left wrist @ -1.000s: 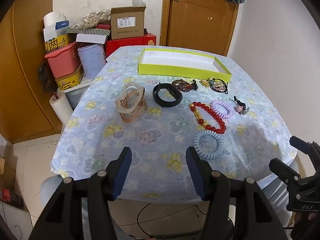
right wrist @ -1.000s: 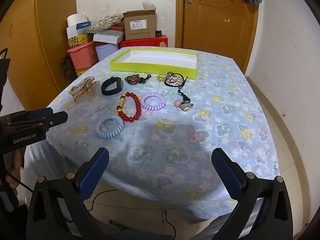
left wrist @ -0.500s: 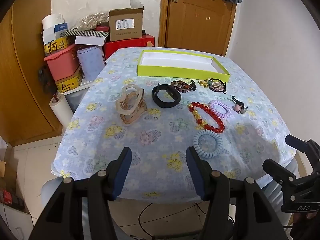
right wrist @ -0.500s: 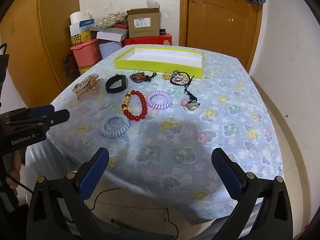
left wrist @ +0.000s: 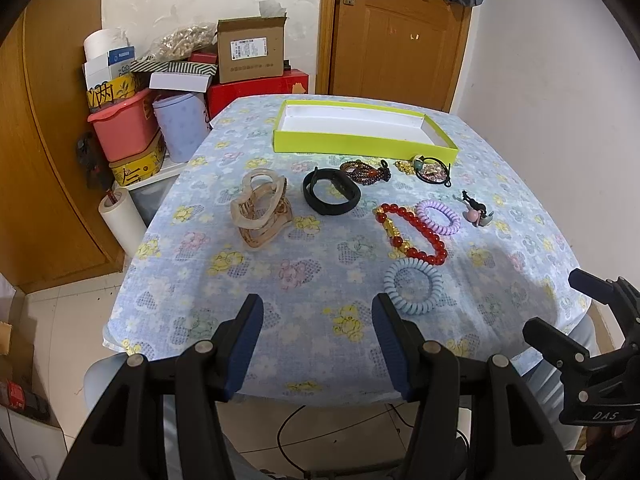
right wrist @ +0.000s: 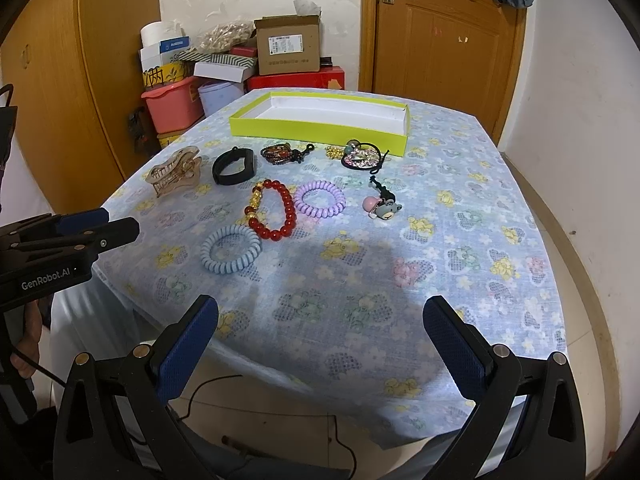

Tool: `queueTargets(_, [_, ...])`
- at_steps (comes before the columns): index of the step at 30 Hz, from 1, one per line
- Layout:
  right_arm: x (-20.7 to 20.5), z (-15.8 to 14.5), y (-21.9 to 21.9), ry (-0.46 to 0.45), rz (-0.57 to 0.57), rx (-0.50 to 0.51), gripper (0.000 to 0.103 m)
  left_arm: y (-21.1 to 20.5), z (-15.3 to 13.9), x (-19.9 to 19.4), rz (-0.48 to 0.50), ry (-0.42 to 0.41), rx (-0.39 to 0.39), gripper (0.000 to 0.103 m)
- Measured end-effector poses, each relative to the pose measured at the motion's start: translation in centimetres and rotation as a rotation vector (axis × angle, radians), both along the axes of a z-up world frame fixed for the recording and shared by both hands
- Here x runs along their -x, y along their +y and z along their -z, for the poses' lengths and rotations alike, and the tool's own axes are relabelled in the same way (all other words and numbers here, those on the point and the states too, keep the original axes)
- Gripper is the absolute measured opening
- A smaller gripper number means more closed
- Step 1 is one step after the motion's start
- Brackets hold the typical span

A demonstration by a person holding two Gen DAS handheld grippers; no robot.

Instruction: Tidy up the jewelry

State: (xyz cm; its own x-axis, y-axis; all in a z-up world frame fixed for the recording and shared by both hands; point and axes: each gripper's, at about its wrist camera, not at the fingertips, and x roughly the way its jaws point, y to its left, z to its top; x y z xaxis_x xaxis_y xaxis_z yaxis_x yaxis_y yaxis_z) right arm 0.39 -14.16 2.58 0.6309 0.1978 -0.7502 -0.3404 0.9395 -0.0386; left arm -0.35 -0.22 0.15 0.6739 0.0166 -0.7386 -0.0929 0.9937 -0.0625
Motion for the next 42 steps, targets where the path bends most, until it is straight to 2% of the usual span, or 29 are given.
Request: queueTargets(42, [-0.03, 0.50, -0.19, 0.011, 0.003, -0.001, 0.103, -0.24, 0.68, 0.12, 0.006, 0.017, 0.004, 0.059])
